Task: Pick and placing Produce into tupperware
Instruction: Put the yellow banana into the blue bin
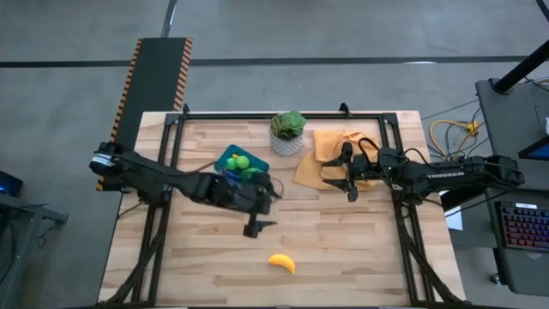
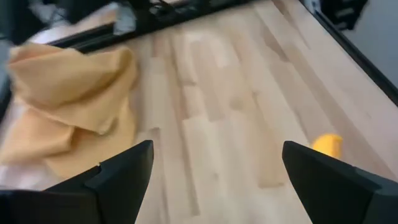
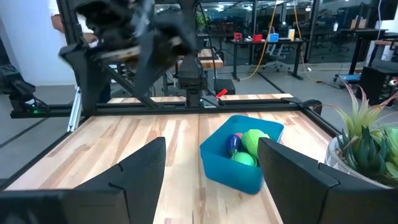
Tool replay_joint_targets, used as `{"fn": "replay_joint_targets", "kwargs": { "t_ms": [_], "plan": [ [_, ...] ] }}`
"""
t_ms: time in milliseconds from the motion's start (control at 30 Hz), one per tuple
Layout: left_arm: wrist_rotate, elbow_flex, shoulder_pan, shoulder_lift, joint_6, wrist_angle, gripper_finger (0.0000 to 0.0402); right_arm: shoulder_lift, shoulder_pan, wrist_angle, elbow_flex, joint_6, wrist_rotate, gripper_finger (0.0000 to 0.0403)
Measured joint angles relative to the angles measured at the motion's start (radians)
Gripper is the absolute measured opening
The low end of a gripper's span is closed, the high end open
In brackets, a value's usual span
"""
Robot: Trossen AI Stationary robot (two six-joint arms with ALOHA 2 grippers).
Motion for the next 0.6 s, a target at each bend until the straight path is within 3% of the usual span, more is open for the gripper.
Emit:
{"fn": "replay_joint_targets", "kwargs": {
  "t_ms": [300, 600],
  "plan": [
    [0.013, 0.091, -0.074, 0.161, -0.082, -0.099, 0.034, 0.0, 0.0, -0.001, 0.0, 0.0, 0.0, 0.0247],
    [0.053, 0.302, -0.096, 0.349, -0.122, -0.466, 0.034, 0.0, 0.0, -0.001, 0.0, -0.002, 0.0, 0.0247]
  ]
}}
